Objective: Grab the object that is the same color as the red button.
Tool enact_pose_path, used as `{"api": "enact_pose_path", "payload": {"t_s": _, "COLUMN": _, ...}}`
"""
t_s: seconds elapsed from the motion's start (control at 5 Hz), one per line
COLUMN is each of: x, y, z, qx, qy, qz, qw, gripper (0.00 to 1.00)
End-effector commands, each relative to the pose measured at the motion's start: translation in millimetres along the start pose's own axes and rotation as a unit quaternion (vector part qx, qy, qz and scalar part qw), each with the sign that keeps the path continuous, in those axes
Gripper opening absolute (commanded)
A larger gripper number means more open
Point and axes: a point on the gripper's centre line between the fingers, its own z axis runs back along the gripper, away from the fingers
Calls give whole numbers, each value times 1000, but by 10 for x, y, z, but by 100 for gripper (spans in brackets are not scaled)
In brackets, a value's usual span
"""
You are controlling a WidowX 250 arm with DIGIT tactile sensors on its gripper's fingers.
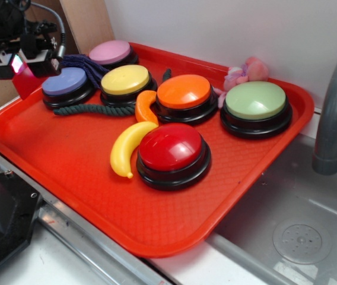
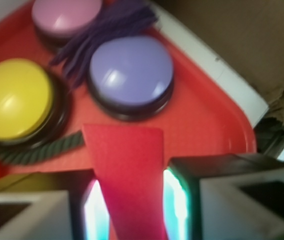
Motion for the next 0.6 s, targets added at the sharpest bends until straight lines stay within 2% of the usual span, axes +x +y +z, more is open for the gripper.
{"api": "enact_pose_path", "payload": {"t_s": 0.0, "x": -250, "y": -366, "z": 541, "qx": -95, "qy": 49, "qz": -161, "qw": 981, "gripper": 0}}
{"api": "enact_pose_path", "payload": {"t_s": 0.2, "x": -372, "y": -434, "z": 596, "qx": -114, "qy": 64, "qz": -191, "qw": 973, "gripper": 0}}
{"api": "enact_pose_path", "payload": {"t_s": 0.4, "x": -289, "y": -379, "z": 633, "qx": -87, "qy": 52, "qz": -173, "qw": 980, "gripper": 13}}
